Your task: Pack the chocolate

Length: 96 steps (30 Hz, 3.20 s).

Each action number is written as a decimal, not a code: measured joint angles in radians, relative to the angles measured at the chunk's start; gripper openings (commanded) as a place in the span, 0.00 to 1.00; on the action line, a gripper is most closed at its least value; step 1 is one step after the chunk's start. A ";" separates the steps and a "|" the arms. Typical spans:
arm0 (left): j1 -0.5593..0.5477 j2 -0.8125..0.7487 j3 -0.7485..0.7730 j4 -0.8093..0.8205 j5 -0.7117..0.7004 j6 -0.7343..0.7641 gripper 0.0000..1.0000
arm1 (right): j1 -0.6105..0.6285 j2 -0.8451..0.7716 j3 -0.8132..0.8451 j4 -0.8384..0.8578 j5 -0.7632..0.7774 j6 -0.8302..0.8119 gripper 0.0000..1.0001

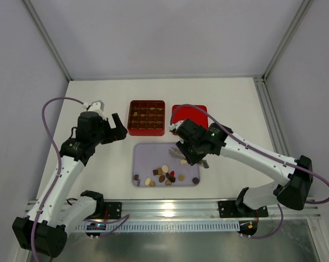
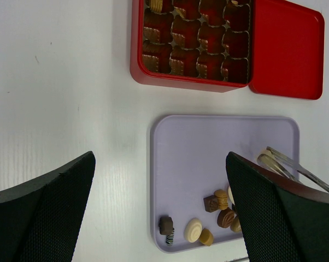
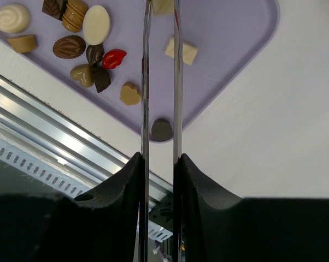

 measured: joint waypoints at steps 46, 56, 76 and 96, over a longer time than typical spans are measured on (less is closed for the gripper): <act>0.000 0.000 0.000 0.000 0.004 0.000 1.00 | -0.195 0.732 0.815 0.093 0.021 -0.069 0.36; 0.000 0.000 0.000 0.000 0.004 0.000 1.00 | -0.195 0.732 0.815 0.106 0.026 -0.068 0.44; 0.000 0.000 0.000 0.000 0.004 0.000 1.00 | -0.195 0.332 0.491 0.087 0.045 -0.035 0.43; 0.000 0.000 0.000 0.001 0.004 0.000 1.00 | -0.068 -0.158 -0.113 -0.080 -0.002 0.108 0.44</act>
